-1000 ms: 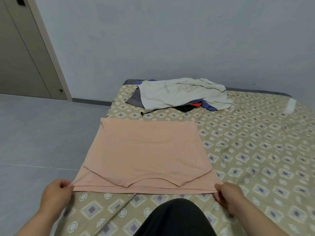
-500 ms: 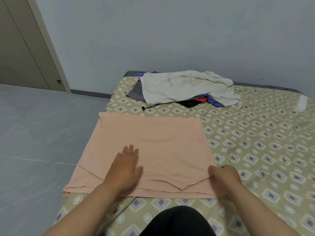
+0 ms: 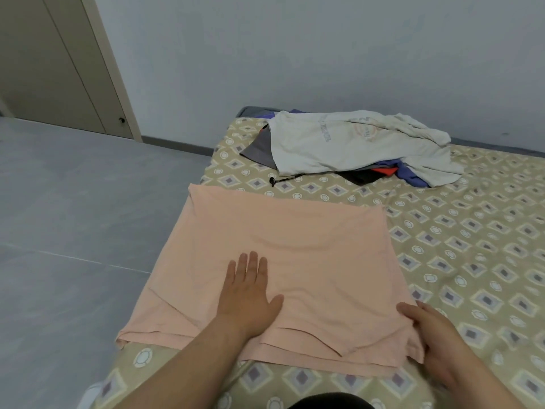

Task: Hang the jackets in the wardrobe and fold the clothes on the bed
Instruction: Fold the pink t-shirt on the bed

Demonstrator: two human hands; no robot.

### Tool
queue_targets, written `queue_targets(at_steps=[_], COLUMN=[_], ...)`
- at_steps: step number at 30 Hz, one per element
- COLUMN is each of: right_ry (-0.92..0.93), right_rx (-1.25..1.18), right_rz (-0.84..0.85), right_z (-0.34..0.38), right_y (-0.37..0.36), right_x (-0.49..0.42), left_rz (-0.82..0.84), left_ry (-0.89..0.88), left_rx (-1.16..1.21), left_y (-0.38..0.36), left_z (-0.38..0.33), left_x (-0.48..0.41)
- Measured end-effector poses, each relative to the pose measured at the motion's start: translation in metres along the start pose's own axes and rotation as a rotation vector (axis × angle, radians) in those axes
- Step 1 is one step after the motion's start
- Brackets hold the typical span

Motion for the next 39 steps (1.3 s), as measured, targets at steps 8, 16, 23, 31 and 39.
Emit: queue_targets(at_steps=[8,16,23,31,39], right_ry=[0.222,0.41,0.242,0.145,0.294], right_rx=[-0.146,0.447,0.503,0.344,0.65], right_rz=[0.376,0.418,0.42,0.281,0.333], right_z=[0.058,0.042,-0.013,0.017,0.025], right_y=[-0.082,-0.269,-0.3,-0.29,-0.312], right_x=[0.048,0.083,0.091,0.077,0.061], left_rz=[0.089,-0.044,0.036,0.18,0.25], left_ry=[-0.27,0.225,0.555,0.54,0.543], left_rx=[0.067,1.985,2.439,2.259,2.095], left_y=[0.005,0.017,0.015,0.03,0.04], left_z=[-0.044,0.024,0.049,0.057,0.076], left_x=[-0.026,0.044,0.052,0.051,0.027])
Point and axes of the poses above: each hand's wrist, its own x-axis away from the middle knuckle, its own y-axis out of the back of the hand, z = x × y, the point moved 6 cm from there along -x, towards the middle knuckle, and after that the axes turned 10 degrees about x, right-handed, at the moved point
